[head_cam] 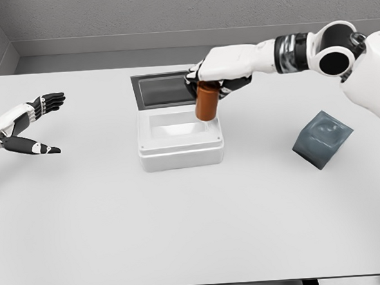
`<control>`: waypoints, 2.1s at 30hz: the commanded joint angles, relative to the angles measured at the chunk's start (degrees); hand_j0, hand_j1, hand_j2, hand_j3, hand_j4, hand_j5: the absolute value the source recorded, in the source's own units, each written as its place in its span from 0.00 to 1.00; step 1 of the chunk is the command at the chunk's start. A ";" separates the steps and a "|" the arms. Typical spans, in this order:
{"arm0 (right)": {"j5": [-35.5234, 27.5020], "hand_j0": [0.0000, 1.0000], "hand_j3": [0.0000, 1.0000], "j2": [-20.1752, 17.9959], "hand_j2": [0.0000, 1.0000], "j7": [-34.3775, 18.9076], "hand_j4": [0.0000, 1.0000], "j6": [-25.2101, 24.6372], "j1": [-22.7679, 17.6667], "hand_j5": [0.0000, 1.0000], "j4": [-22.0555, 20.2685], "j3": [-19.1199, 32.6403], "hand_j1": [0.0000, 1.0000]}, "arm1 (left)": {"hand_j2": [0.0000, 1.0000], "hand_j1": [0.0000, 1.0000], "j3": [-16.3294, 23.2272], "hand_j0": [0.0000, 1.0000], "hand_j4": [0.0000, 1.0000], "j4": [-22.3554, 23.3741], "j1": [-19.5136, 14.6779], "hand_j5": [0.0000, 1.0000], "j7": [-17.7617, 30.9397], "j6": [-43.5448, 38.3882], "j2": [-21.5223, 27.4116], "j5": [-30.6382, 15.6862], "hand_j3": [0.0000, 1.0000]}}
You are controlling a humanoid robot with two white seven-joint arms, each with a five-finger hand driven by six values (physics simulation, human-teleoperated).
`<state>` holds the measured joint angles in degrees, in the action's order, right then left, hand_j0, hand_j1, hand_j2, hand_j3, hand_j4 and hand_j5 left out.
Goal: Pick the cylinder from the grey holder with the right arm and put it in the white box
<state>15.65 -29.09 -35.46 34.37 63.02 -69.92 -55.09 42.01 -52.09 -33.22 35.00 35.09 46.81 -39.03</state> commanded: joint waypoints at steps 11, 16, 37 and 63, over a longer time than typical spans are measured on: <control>1.58 0.12 0.12 0.62 0.12 0.46 0.12 0.63 0.26 0.12 0.22 -0.63 0.12 | 1.00 1.00 -0.08 1.00 1.00 -0.12 0.35 1.00 0.00 -0.09 -0.05 -0.43 1.00; 1.58 0.12 0.12 0.79 0.12 0.46 0.12 0.63 0.26 0.12 0.13 -0.98 0.12 | 1.00 1.00 -0.08 1.00 1.00 -0.47 0.35 1.00 0.00 -0.09 -0.05 -0.43 1.00; 1.67 0.12 0.12 1.23 0.12 0.46 0.12 0.63 1.50 0.12 2.50 -1.51 0.12 | 1.00 1.00 -16.25 1.00 1.00 -1.79 5.18 1.00 0.00 -2.30 -6.64 4.93 1.00; 1.32 0.12 0.12 -2.28 0.12 0.46 0.12 0.63 0.00 0.12 -3.56 0.34 0.12 | 1.00 1.00 -16.34 1.00 1.00 -2.14 5.36 1.00 0.00 -2.30 -6.64 4.93 1.00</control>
<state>17.36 -30.98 -35.04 35.14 63.02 -72.58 -54.86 25.76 -54.17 -27.86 35.01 32.91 40.11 -33.68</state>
